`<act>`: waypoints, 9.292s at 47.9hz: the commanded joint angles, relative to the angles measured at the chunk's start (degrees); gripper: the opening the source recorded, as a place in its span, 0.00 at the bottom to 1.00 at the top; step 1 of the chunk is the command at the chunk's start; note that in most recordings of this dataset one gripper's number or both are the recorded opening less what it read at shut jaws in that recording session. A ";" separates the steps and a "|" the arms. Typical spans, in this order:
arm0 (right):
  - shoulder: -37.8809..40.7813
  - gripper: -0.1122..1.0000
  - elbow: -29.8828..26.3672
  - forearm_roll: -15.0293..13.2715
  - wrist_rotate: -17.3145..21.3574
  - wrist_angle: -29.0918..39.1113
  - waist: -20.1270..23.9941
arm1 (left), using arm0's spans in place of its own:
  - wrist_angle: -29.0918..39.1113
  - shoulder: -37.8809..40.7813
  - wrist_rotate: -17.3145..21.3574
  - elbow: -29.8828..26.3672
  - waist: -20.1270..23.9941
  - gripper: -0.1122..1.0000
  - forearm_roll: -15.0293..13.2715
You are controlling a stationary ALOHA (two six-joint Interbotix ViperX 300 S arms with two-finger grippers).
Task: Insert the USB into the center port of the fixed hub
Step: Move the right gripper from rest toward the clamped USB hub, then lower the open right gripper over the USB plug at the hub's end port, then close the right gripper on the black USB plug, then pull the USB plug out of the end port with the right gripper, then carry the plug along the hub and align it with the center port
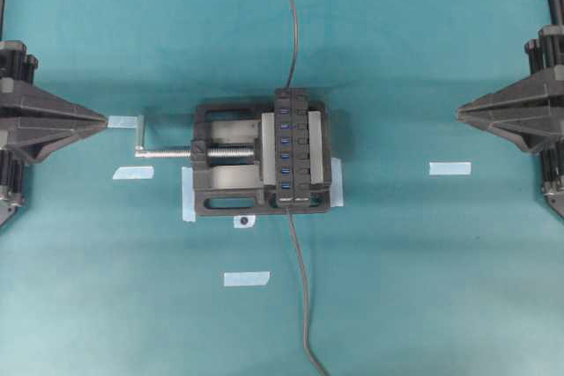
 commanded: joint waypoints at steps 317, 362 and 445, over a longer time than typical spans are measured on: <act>57.48 0.19 -40.08 0.00 -8.79 27.77 -11.34 | 19.16 4.57 -3.08 -7.38 -1.32 0.10 0.26; 51.33 0.18 -42.45 1.85 -5.80 33.66 -8.44 | 19.60 4.66 -4.57 -7.29 -1.41 0.10 0.26; 59.33 0.18 -40.52 1.67 -4.48 33.66 -5.19 | 20.48 4.48 -4.75 -7.82 -1.41 0.10 0.26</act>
